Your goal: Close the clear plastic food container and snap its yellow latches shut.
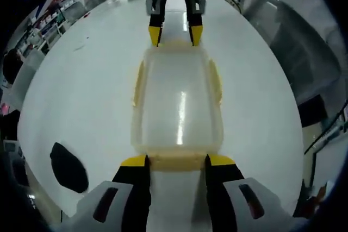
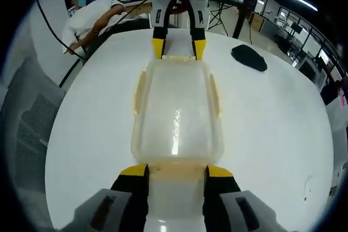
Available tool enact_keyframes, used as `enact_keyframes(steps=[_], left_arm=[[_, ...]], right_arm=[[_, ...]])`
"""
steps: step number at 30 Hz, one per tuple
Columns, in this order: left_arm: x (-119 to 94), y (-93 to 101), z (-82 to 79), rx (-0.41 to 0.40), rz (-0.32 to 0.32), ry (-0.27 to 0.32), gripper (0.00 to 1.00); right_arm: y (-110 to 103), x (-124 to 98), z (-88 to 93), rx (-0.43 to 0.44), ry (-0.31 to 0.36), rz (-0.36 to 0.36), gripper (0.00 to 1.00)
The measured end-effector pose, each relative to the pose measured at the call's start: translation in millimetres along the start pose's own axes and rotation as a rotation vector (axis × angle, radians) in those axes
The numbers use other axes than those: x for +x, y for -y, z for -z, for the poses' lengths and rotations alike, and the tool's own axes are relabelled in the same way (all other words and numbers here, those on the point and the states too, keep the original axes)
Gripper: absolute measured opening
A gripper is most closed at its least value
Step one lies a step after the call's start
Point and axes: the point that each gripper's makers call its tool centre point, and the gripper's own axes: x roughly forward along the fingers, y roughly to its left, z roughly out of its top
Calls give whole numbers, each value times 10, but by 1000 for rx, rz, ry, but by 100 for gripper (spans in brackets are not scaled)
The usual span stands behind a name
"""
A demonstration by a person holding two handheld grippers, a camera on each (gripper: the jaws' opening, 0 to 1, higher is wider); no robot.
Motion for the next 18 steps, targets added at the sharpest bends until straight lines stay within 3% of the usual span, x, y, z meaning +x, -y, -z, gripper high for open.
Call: enact_keyframes(steps=[18], left_arm=[[0, -7, -3, -3, -3, -18, 38]], right_arm=[[-37, -11, -8, -2, -21, -2, 37]])
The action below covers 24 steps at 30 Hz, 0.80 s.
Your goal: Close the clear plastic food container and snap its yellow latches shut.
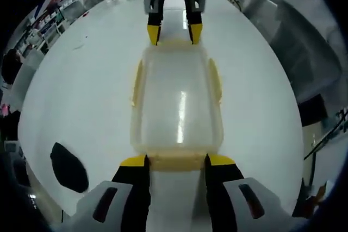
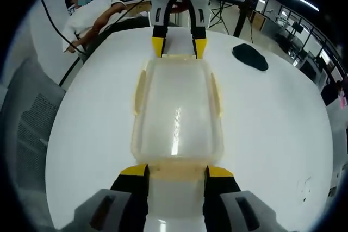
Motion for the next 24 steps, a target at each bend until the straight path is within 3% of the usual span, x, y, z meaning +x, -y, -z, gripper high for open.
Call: enact_keyframes(steps=[18, 24], left_arm=[[-15, 1, -14, -17, -26, -33, 36], [-82, -1, -108, -8, -32, -22, 36]], right_arm=[[0, -21, 12, 32, -33, 18, 35], [-11, -67, 57, 33, -44, 6, 35]])
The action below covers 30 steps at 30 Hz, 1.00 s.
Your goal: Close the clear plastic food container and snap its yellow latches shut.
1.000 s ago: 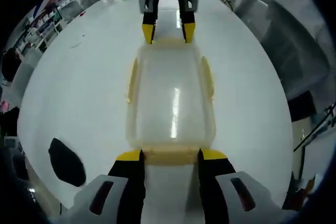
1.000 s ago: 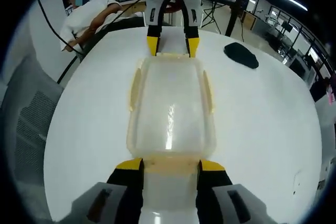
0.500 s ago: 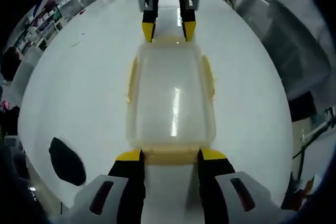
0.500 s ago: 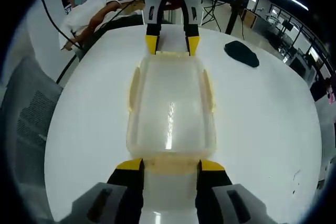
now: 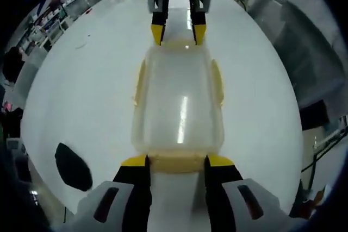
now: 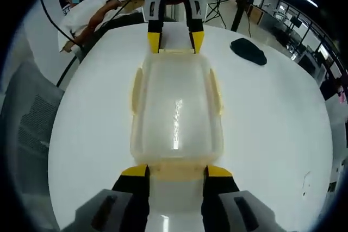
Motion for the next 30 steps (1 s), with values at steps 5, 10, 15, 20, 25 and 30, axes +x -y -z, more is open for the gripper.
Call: enact_keyframes(steps=[5, 10, 15, 20, 25, 30], left_arm=[[-25, 1, -53, 3, -1, 0, 36], [-63, 17, -84, 2, 1, -4, 36], [-116, 28, -122, -7, 4, -17, 36], [-183, 26, -169, -5, -2, -16, 36], [-214, 30, -229, -2, -1, -17, 36], [-266, 30, -263, -2, -7, -20, 36]], right_arm=[[-5, -75, 8, 1, 4, 4, 35], [-20, -129, -3, 4, 6, 2, 35], [-20, -190, -17, 3, 13, 4, 35], [-19, -263, -24, 1, 20, 11, 35], [-21, -316, -7, 1, 16, 15, 35], [-28, -375, -18, 2, 21, 18, 35]])
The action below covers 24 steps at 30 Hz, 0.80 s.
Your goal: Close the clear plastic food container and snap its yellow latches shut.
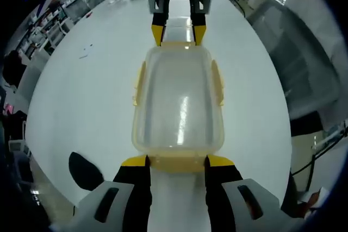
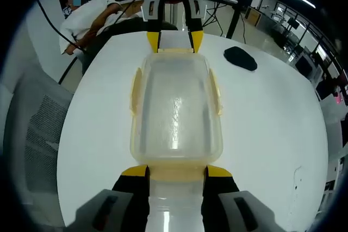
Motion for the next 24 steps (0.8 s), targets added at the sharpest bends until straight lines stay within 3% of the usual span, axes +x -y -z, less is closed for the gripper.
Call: enact_keyframes(steps=[14, 24], left_arm=[[-134, 27, -122, -3, -27, -7, 36], [-224, -4, -319, 17, -39, -4, 36]], right_arm=[[-8, -190, -16, -11, 14, 29, 35], [2, -381, 56, -11, 22, 48, 35]])
